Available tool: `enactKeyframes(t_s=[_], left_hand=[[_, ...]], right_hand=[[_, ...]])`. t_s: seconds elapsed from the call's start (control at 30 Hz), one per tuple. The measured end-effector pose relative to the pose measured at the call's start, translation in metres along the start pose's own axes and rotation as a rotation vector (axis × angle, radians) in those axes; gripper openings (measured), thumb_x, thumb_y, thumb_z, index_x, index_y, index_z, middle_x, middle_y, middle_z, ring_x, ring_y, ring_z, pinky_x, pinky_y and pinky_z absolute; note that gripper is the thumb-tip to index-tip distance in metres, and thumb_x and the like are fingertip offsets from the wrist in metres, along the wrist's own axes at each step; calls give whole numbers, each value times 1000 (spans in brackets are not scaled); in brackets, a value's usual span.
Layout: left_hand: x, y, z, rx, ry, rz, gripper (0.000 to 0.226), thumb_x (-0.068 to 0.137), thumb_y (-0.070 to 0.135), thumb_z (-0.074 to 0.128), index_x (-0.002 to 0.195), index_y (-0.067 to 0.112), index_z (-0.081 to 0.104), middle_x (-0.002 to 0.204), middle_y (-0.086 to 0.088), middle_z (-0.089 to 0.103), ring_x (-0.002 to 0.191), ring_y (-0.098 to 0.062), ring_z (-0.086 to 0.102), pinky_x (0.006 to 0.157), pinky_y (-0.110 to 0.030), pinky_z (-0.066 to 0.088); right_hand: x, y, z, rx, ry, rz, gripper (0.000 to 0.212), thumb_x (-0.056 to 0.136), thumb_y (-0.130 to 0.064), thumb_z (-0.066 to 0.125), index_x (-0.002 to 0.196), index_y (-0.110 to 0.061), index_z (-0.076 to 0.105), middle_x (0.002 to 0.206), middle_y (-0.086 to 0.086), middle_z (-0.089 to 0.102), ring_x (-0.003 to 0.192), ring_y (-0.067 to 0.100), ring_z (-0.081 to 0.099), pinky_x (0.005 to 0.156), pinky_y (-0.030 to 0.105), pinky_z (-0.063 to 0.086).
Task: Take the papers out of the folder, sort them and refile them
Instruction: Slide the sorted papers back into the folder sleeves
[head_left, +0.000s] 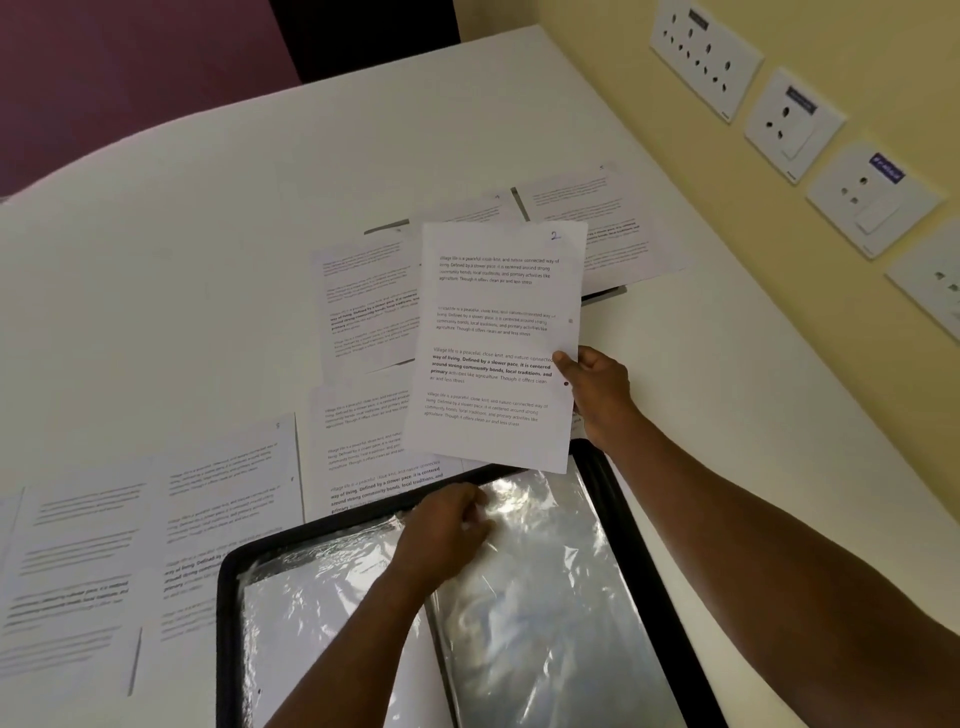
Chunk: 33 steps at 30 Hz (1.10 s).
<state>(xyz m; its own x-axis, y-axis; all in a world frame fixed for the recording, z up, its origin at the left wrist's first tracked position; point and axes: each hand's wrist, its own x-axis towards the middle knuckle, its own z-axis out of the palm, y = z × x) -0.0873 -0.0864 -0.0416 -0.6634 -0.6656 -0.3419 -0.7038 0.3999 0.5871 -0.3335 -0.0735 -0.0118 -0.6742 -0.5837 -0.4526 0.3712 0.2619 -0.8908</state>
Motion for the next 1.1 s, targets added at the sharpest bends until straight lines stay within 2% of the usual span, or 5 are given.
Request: enactKeyframes(t_s=[0.43, 0.67, 0.83, 0.93, 1.1], left_hand=[[11, 16, 1, 27, -61, -24, 13, 91, 23, 60, 87, 27, 72, 83, 12, 69, 76, -3, 62, 66, -18, 45], [14, 16, 3, 6, 34, -102, 32, 75, 26, 78, 60, 31, 50, 65, 14, 59, 65, 2, 54, 65, -25, 46], [14, 16, 4, -66, 11, -61, 13, 88, 17, 66, 95, 28, 68, 89, 7, 72, 80, -5, 64, 73, -22, 50], [17, 17, 3, -49, 30, -21, 34, 90, 16, 63, 123, 21, 64, 103, 2, 71, 92, -9, 64, 70, -8, 37], [21, 14, 1, -35, 21, -53, 5, 86, 22, 69, 83, 21, 65, 70, 11, 59, 63, -4, 54, 59, -15, 38]], right_hand=[[5, 6, 6, -35, -36, 0, 7, 91, -20, 67, 87, -24, 71, 96, 4, 74, 98, 32, 68, 89, 49, 55], [8, 7, 4, -24, -18, 7, 9, 91, -20, 67, 99, -19, 71, 96, 3, 74, 88, 23, 69, 88, 46, 56], [12, 7, 0, -11, -6, 6, 11, 90, -20, 68, 101, -18, 71, 98, 5, 74, 85, 21, 68, 84, 42, 57], [15, 3, -2, 9, 3, 4, 8, 90, -19, 68, 98, -19, 71, 97, 5, 75, 82, 19, 69, 81, 39, 57], [17, 7, -4, 25, 15, 19, 10, 91, -19, 67, 99, -17, 71, 96, 5, 74, 78, 16, 67, 73, 33, 56]])
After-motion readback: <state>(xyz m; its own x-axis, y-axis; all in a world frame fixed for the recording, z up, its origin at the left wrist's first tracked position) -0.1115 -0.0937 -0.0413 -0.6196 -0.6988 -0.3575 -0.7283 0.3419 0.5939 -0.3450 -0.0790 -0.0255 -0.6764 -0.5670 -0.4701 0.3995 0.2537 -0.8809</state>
